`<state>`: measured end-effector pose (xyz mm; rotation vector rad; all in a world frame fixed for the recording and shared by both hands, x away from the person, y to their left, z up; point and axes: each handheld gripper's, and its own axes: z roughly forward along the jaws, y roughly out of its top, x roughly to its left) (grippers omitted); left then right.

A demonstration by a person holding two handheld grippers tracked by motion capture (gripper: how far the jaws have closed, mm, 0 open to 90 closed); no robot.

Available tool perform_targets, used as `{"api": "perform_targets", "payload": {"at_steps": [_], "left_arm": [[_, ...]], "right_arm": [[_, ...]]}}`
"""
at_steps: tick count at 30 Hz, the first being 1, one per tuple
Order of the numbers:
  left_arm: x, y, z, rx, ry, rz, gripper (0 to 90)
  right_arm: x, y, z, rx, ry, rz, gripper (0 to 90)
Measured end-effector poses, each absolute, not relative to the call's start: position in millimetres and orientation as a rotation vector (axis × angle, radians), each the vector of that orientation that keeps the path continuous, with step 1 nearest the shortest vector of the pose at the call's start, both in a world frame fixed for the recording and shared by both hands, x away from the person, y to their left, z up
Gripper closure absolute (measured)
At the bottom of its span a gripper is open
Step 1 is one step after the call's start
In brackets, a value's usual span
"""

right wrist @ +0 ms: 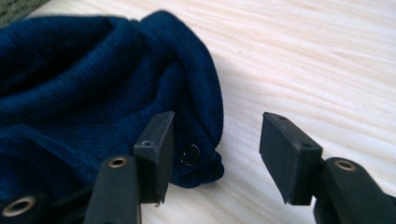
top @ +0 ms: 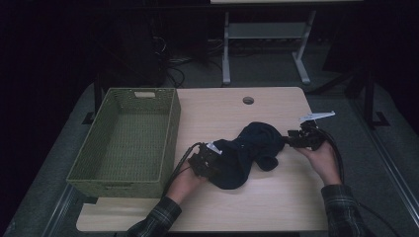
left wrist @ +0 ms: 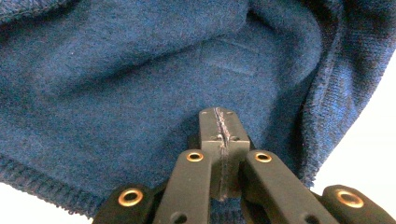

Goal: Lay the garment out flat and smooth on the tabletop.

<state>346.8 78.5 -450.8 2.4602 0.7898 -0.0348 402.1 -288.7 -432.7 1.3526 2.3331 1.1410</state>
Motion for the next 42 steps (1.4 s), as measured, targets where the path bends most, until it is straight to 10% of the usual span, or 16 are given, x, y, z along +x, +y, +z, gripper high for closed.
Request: {"api": "perform_targets", "payload": {"at_steps": [11, 21, 42], "left_arm": [[346.7, 77.6, -450.4, 2.473, 0.779, -0.021, 90.0], [346.5, 77.2, -450.2, 2.476, 0.779, -0.022, 90.0], [346.1, 76.4, -450.5, 2.468, 0.782, -0.013, 90.0]], "right_arm": [[412.3, -280.8, -454.0, 1.339, 2.464, 1.129, 56.3], [407.0, -276.6, -457.2, 1.308, 2.478, 1.146, 84.7], [405.0, -297.8, -387.4, 1.296, 2.223, 1.116, 86.0]]}}
